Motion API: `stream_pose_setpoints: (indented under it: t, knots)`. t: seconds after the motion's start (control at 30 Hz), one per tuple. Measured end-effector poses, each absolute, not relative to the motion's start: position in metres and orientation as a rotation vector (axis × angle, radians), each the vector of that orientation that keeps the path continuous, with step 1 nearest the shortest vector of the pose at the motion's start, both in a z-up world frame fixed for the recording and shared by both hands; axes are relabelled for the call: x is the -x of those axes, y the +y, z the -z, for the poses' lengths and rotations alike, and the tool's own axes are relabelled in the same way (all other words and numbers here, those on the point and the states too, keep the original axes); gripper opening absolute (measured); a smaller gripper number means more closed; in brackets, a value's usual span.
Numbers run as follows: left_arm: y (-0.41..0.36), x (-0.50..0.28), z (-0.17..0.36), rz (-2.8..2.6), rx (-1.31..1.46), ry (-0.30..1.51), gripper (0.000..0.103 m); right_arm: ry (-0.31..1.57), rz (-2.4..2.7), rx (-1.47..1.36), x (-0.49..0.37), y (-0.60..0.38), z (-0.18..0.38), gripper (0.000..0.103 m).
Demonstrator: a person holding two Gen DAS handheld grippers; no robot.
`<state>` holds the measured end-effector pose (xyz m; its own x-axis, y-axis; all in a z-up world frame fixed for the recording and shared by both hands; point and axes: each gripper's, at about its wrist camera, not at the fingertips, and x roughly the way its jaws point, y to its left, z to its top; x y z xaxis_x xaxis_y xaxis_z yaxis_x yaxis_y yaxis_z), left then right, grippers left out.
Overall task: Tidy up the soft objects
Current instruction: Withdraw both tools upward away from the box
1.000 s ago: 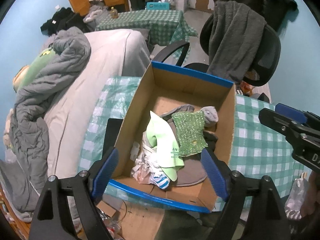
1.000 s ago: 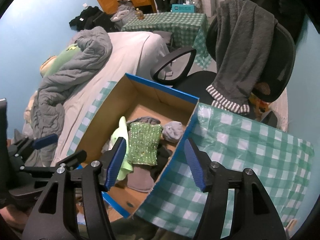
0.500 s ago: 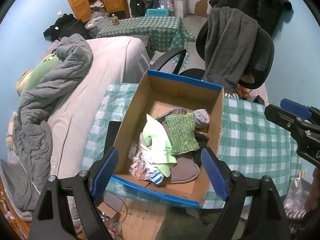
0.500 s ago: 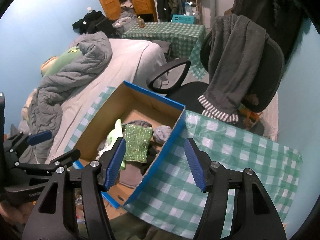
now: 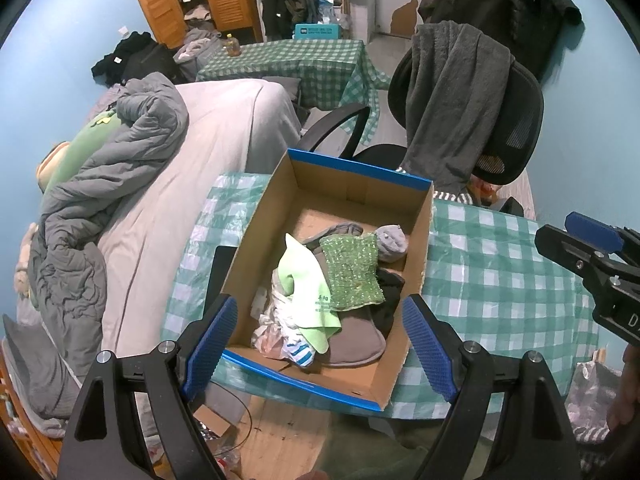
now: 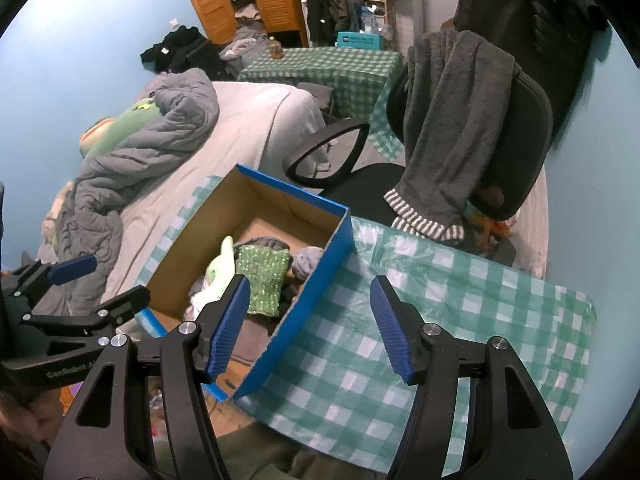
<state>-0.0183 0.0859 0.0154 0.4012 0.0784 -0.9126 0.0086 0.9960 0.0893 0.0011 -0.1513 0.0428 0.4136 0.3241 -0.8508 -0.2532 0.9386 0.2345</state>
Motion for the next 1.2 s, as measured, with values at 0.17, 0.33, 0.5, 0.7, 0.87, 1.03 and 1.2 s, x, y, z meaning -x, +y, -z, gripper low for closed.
stream_pose_setpoints:
  t: [0.17, 0.33, 0.5, 0.7, 0.87, 1.03, 1.2]
  knots:
    - [0.085, 0.019, -0.016, -0.047, -0.082, 1.156, 0.086, 1.082, -0.365, -0.074, 0.000, -0.153, -0.043, 0.063]
    - [0.084, 0.019, -0.016, -0.048, -0.084, 1.158, 0.086, 1.085, -0.365, -0.074, -0.001, -0.153, -0.042, 0.063]
    - [0.084, 0.021, -0.017, -0.047, -0.078, 1.159, 0.086, 1.089, -0.358, -0.078, -0.001, -0.154, -0.042, 0.063]
    - [0.084, 0.025, -0.019, -0.049, -0.077, 1.159, 0.086, 1.089, -0.357, -0.081, 0.001, -0.155, -0.042, 0.063]
    - [0.085, 0.028, -0.019, -0.050, -0.073, 1.164, 0.086, 1.088, -0.355, -0.080, 0.000, -0.156, -0.041, 0.063]
    - [0.085, 0.027, -0.019, -0.049, -0.073, 1.165, 0.086, 1.086, -0.350, -0.083, 0.000, -0.156, -0.042, 0.063]
    - [0.085, 0.028, -0.019, -0.047, -0.074, 1.167, 0.086, 1.087, -0.337, -0.091, 0.004, -0.160, -0.040, 0.063]
